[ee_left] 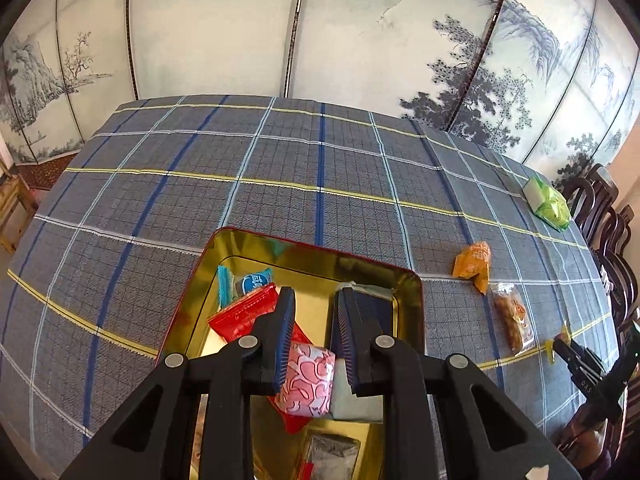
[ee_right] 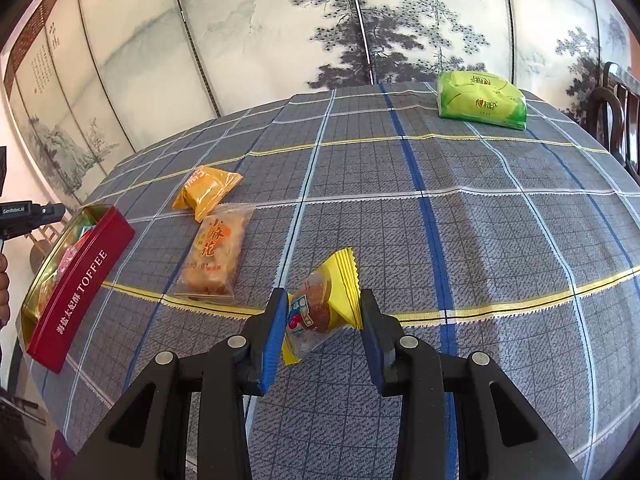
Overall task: Organize snacks
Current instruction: 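Drop the pink packet into the tin with the left tool while the right holds the yellow packet, then carry the yellow packet into the tin and open the right tool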
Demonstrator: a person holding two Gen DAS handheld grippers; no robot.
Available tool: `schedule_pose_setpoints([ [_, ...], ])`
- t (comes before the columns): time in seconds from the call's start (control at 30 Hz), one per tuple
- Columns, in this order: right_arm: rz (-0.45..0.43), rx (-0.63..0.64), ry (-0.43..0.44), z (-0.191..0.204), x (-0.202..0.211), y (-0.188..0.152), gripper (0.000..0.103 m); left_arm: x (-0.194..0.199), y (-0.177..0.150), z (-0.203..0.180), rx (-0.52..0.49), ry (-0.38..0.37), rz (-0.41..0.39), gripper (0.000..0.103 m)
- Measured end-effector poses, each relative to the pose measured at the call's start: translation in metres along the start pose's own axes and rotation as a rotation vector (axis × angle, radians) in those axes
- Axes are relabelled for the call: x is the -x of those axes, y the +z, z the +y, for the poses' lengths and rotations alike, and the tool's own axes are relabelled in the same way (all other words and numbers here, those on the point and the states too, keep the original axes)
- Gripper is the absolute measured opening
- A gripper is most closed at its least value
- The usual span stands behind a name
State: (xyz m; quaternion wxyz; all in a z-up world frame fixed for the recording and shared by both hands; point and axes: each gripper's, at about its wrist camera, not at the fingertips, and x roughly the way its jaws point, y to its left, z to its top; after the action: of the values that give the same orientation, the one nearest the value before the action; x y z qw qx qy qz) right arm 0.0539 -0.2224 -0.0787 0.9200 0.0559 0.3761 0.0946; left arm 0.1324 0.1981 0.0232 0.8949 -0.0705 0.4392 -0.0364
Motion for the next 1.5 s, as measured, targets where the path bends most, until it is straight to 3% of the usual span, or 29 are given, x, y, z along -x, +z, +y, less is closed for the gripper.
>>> schedule_pose_setpoints([
  [0.17, -0.007, -0.001, -0.001, 0.000, 0.000, -0.001, 0.037, 0.031, -0.029, -0.005, -0.020, 0.006, -0.046, 0.021],
  [0.4, 0.009, 0.008, -0.006, 0.001, 0.002, -0.001, 0.037, 0.076, -0.074, -0.002, -0.001, 0.099, -0.136, 0.047],
  [0.6, 0.017, -0.035, 0.049, 0.012, 0.016, -0.009, 0.037, 0.098, -0.099, -0.006, -0.050, 0.195, -0.187, 0.058],
  [0.8, -0.003, 0.010, 0.147, 0.061, 0.037, -0.001, 0.037, 0.110, -0.108, -0.005, -0.052, 0.207, -0.220, 0.064],
  [1.07, -0.006, 0.143, 0.282, 0.155, 0.053, 0.013, 0.037, 0.114, -0.116, 0.006, -0.056, 0.240, -0.234, 0.068],
  [1.5, 0.081, 0.252, 0.445, 0.260, 0.038, 0.013, 0.037, 0.108, -0.127, 0.029, -0.024, 0.265, -0.202, 0.075],
])
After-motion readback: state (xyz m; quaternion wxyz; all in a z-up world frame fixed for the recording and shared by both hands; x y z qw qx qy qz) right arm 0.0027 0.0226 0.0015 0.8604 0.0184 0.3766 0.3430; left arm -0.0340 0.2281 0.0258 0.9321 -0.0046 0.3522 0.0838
